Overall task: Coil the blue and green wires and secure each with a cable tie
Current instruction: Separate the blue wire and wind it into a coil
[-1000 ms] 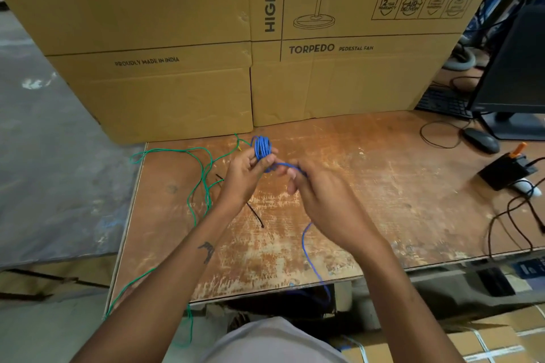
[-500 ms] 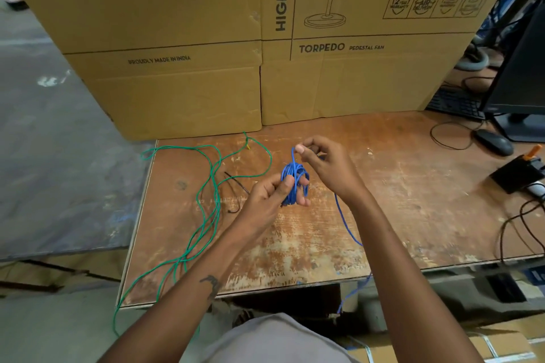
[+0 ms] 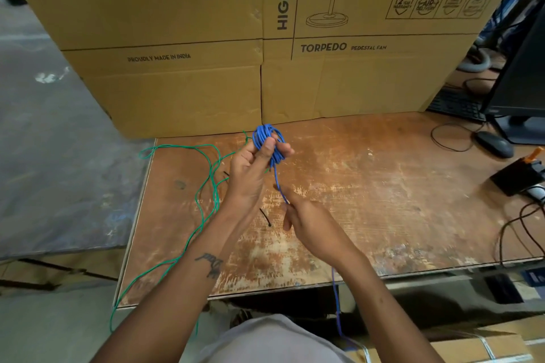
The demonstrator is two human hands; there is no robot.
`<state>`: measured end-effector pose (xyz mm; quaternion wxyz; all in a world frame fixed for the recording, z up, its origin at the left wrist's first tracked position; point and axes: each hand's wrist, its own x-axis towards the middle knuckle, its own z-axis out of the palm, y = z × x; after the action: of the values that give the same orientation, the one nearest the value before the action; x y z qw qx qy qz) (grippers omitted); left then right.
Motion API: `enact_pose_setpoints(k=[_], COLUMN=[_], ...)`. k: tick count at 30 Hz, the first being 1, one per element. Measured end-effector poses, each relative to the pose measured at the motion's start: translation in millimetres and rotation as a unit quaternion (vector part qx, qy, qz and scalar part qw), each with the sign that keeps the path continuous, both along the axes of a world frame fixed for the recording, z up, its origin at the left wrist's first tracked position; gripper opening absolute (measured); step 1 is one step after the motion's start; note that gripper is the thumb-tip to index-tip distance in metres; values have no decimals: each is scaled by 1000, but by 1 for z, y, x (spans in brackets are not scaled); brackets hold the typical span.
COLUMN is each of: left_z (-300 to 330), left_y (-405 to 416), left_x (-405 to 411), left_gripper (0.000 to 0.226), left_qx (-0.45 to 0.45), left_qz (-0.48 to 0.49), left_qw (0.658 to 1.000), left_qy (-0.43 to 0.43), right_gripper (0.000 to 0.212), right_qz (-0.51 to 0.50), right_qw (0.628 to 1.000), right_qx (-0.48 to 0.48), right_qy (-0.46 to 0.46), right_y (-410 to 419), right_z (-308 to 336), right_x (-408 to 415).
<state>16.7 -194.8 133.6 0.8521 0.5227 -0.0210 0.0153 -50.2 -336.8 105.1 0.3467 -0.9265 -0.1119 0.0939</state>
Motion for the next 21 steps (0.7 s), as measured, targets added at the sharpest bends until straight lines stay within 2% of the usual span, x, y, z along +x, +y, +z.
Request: enact_pose_setpoints(k=[5, 9, 13, 16, 18, 21], left_z=[-8, -24, -34, -41, -40, -36], left_y=[2, 4, 0, 1, 0, 0], left_x=[23, 20, 6, -5, -15, -29], left_gripper=[14, 7, 14, 12, 15, 20], left_qx=[132, 228, 276, 357, 356, 307], left_qz=[34, 0, -41, -63, -93, -130], left_qw=[990, 972, 959, 929, 925, 937], left_qy=[-27, -51, -40, -75, -99, -103], right_gripper=[30, 25, 23, 23, 23, 17], right_qz=[-24, -31, -41, -58, -71, -90], right_qw=[999, 999, 997, 996, 995, 989], right_qx=[-11, 5, -32, -50, -30, 73], right_qy=[-35, -29, -51, -49, -70, -88], right_y=[3, 0, -13, -29, -40, -53], right_z=[26, 70, 105, 115, 116, 110], right_x=[-25, -32, -21, 0, 20, 51])
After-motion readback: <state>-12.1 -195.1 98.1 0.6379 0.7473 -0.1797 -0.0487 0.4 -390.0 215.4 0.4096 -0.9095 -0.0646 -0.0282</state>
